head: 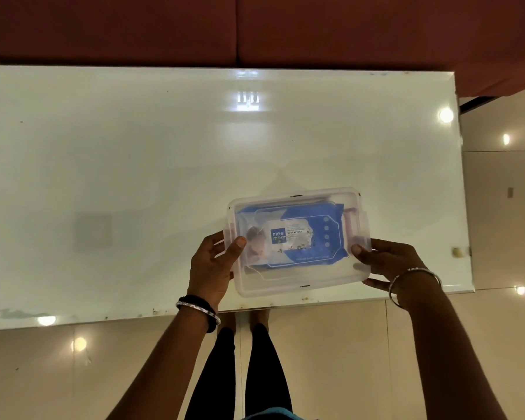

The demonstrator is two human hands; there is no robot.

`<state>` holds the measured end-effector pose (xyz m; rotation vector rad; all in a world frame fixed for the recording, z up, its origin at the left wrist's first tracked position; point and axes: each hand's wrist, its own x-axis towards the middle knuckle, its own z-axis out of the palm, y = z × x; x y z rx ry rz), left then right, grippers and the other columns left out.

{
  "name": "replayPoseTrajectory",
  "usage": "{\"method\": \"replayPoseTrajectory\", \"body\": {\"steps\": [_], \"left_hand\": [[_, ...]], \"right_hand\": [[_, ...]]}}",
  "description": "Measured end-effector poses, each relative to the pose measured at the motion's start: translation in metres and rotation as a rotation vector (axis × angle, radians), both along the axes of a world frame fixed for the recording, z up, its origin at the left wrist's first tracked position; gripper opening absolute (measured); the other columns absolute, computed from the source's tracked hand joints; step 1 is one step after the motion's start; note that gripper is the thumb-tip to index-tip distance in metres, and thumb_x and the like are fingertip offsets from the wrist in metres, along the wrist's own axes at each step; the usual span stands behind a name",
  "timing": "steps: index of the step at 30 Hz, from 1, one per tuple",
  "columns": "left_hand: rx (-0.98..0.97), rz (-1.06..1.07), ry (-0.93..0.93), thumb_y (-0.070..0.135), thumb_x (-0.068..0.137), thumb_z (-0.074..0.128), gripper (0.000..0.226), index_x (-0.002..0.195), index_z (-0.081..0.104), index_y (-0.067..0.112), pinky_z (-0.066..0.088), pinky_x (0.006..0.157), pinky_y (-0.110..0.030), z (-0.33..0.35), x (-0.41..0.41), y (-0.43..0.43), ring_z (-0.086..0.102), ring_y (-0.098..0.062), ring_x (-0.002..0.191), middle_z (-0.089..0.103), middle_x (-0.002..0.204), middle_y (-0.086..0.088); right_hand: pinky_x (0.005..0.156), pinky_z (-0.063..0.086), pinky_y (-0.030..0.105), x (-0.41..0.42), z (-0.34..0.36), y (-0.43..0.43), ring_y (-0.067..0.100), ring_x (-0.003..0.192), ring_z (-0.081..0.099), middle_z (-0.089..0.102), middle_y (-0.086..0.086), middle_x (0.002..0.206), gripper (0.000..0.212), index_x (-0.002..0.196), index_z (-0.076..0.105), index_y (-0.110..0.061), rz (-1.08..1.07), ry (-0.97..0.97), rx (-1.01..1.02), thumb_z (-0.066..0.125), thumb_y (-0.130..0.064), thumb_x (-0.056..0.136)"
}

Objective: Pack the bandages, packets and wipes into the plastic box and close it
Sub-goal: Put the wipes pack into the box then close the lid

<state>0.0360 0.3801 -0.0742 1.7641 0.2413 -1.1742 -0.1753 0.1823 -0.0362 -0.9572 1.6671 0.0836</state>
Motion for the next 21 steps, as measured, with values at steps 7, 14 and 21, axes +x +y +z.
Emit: {"method": "replayPoseTrajectory", "body": {"steps": [7, 14, 21], "left_hand": [[-0.061, 0.014, 0.146, 0.027, 0.079, 0.072, 0.039, 0.117, 0.065, 0.017, 0.059, 0.079, -0.042, 0.000, 0.015, 0.006, 0.069, -0.028, 0.102, 0.072, 0.109, -0.010], [0.245, -0.184, -0.450, 0.041, 0.081, 0.071, 0.042, 0.113, 0.068, 0.013, 0.058, 0.081, -0.044, 0.012, -0.006, -0.006, 0.067, -0.028, 0.090, 0.070, 0.107, -0.007], [0.327, -0.298, -0.762, 0.041, 0.090, 0.059, 0.038, 0.096, 0.070, 0.005, 0.053, 0.070, -0.040, 0.020, -0.020, -0.014, 0.057, -0.023, 0.060, 0.067, 0.072, -0.009]], "right_hand": [[0.076, 0.055, 0.036, 0.000, -0.011, -0.012, 0.027, 0.093, 0.068, 0.073, 0.010, 0.098, 0.038, 0.110, 0.069, -0.014, -0.027, -0.132, 0.136, 0.077, -0.001, 0.076], [0.099, 0.051, 0.047, -0.015, -0.023, -0.019, 0.026, 0.104, 0.068, 0.077, 0.008, 0.103, 0.043, 0.094, 0.079, -0.015, 0.013, -0.252, 0.254, 0.086, -0.022, 0.052], [0.083, 0.058, 0.032, -0.019, -0.036, -0.029, 0.023, 0.101, 0.070, 0.077, 0.008, 0.102, 0.047, 0.095, 0.079, -0.013, 0.081, -0.314, 0.284, 0.086, -0.020, 0.050]]}}
